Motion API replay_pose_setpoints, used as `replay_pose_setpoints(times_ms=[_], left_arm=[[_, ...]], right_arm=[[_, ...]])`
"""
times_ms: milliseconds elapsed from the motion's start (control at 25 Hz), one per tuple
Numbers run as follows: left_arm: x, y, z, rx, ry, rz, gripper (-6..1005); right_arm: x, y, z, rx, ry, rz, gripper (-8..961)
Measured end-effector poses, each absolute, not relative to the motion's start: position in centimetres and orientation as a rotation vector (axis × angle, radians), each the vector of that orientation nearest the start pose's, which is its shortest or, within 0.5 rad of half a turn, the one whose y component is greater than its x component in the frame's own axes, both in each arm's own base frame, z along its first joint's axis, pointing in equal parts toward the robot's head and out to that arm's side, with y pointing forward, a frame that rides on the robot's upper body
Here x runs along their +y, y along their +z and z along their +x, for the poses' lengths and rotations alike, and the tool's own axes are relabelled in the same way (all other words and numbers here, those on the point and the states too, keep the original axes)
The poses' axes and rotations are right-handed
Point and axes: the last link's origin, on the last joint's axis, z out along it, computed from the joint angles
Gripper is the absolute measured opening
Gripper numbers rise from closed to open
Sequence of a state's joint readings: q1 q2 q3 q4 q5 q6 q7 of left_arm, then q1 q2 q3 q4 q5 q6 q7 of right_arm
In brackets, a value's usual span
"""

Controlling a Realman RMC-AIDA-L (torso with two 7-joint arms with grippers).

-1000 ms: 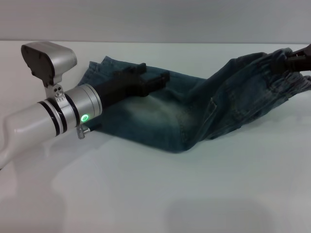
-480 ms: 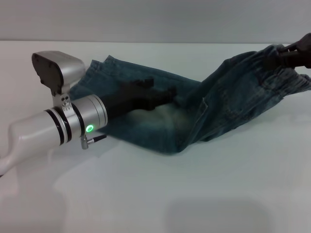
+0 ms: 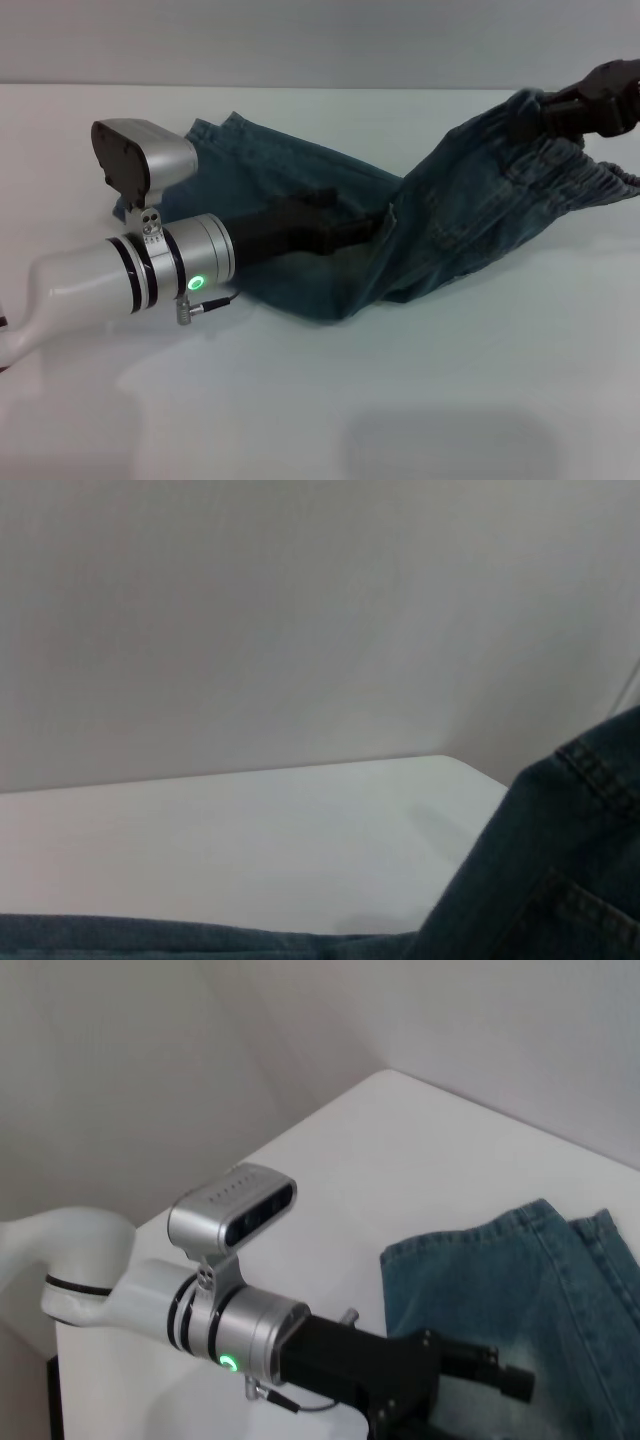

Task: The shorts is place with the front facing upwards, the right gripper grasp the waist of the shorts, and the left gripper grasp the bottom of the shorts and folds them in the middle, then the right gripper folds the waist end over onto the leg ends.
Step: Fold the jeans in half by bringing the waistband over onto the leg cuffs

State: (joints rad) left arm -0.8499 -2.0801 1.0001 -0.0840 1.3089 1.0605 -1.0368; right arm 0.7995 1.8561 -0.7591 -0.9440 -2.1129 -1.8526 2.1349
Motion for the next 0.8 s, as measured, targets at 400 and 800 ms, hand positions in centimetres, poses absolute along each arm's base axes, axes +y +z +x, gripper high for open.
replay_pose_setpoints(times_ms=[400, 800], left_arm=[[34.9, -11.5, -22.4, -0.881, -0.745, -2.603, 833], [33.9, -11.7, -22.4, -0.867, -0.75, -2.662, 833]], right_arm=[[39.5, 11.6, 16.0, 0.896, 0.422, -2.863, 7], [40.4, 11.0, 14.5, 0.864, 0.478, -2.857, 6]])
